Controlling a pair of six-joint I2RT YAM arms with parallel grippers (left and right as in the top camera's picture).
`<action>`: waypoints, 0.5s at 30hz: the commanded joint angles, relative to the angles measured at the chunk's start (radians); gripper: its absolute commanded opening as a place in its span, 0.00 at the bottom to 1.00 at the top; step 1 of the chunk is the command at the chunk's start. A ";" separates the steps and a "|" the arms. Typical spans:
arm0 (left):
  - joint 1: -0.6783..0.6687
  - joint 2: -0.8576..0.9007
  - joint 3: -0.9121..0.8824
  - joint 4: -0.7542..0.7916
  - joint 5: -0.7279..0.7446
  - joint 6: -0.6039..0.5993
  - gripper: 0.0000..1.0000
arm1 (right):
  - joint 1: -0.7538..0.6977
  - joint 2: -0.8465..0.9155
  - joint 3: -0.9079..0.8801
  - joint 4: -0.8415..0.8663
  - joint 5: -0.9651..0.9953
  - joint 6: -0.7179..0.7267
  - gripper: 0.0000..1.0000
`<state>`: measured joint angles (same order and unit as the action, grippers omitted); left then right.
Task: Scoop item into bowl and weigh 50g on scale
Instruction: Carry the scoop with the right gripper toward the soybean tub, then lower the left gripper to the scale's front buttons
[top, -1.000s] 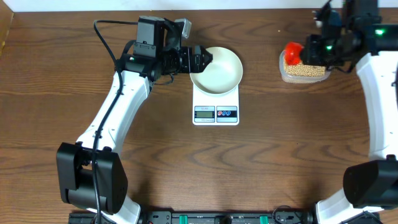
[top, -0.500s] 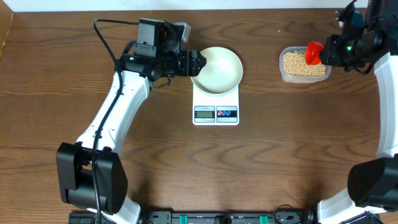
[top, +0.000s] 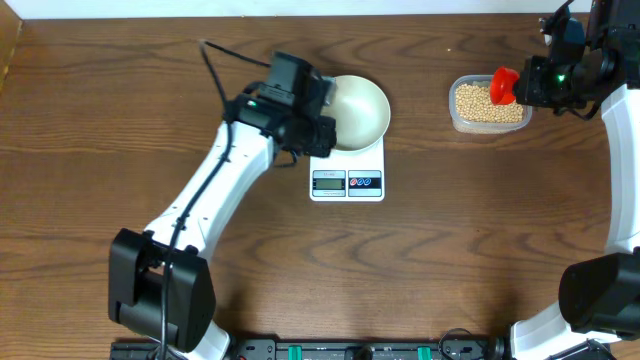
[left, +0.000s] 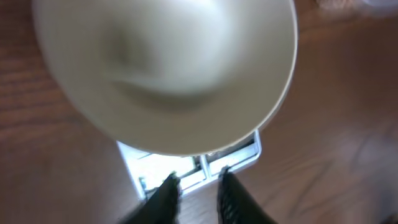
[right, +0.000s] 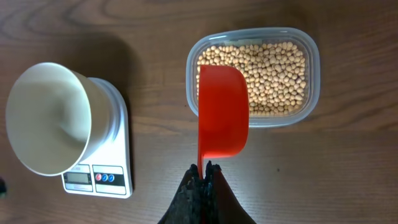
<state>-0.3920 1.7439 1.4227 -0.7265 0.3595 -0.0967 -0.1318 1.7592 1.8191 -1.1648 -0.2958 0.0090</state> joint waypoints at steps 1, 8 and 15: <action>-0.048 -0.017 -0.014 -0.047 -0.092 -0.055 0.08 | 0.002 -0.003 0.018 -0.008 -0.010 -0.018 0.01; -0.141 -0.017 -0.058 -0.064 -0.145 -0.138 0.07 | 0.002 -0.003 0.018 -0.017 -0.010 -0.018 0.01; -0.233 -0.017 -0.156 0.041 -0.235 -0.222 0.08 | 0.002 -0.003 0.018 -0.021 -0.010 -0.018 0.01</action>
<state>-0.5995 1.7432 1.3071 -0.7052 0.2054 -0.2550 -0.1318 1.7592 1.8194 -1.1835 -0.2958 0.0067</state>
